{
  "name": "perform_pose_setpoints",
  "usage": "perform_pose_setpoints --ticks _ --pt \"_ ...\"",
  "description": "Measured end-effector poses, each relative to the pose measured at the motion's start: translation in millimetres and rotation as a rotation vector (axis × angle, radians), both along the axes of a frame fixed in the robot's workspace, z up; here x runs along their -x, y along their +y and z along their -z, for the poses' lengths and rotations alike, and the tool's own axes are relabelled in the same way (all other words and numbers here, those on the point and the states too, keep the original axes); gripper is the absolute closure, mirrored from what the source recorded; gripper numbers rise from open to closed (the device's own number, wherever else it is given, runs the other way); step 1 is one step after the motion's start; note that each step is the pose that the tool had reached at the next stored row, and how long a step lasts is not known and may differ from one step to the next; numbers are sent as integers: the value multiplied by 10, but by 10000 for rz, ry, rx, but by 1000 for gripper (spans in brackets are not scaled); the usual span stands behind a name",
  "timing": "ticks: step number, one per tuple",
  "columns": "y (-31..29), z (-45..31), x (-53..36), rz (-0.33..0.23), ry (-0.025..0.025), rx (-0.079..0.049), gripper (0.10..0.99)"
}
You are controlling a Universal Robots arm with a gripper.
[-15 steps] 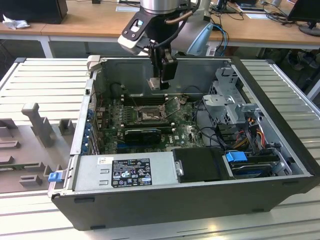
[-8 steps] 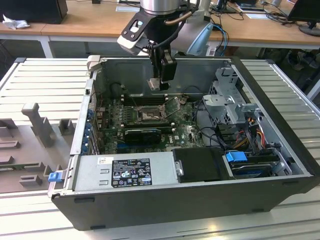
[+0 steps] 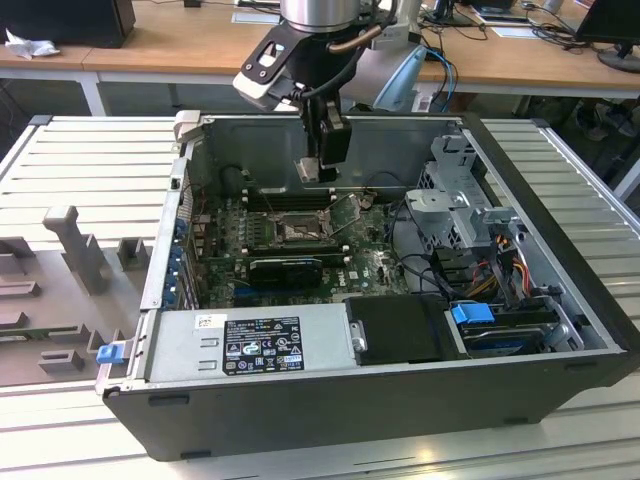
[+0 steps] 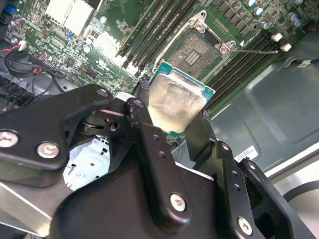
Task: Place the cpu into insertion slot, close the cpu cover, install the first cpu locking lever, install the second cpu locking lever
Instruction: 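Place the cpu into insertion slot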
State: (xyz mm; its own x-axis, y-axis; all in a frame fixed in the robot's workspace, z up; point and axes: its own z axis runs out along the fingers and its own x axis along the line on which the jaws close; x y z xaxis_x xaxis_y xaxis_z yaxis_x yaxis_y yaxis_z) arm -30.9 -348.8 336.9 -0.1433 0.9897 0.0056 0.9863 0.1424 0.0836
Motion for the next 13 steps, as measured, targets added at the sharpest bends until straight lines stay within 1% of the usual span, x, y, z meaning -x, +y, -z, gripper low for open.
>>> perform_pose_setpoints --ticks 13 --pt "0 29 0 395 0 0 557"
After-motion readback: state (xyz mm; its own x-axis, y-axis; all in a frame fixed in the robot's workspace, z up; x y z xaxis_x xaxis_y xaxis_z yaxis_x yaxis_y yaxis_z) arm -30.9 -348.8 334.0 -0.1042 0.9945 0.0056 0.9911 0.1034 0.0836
